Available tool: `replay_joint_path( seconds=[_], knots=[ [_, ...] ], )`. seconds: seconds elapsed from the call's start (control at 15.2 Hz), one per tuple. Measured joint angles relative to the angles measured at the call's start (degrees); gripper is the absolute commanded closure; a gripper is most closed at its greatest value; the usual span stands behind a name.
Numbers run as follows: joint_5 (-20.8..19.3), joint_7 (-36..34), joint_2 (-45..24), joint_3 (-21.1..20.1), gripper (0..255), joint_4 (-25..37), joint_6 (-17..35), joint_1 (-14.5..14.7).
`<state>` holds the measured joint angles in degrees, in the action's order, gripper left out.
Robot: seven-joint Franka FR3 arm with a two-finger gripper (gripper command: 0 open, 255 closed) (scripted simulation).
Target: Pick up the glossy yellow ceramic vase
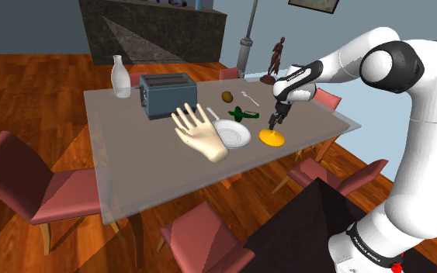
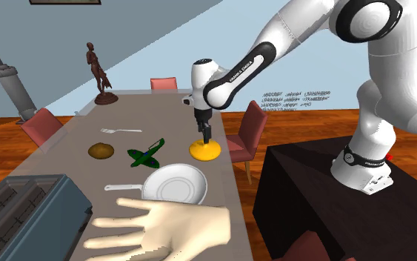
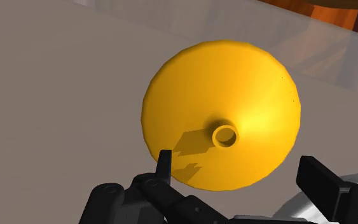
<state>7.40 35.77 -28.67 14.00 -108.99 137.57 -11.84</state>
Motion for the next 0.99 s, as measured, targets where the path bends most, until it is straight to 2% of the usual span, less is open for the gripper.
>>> replay_joint_path(
  seconds=[0.33, 0.4, 0.99],
  knots=[
    [0.73, 0.37, -2.49, -0.55, 0, 0.15, 2.29, -0.37],
    [0.76, 0.39, -2.57, -0.57, 255, 0.1, 2.44, -0.38],
    [0.79, 0.41, -2.64, -0.56, 255, 0.19, 2.55, -0.42]
  ],
)
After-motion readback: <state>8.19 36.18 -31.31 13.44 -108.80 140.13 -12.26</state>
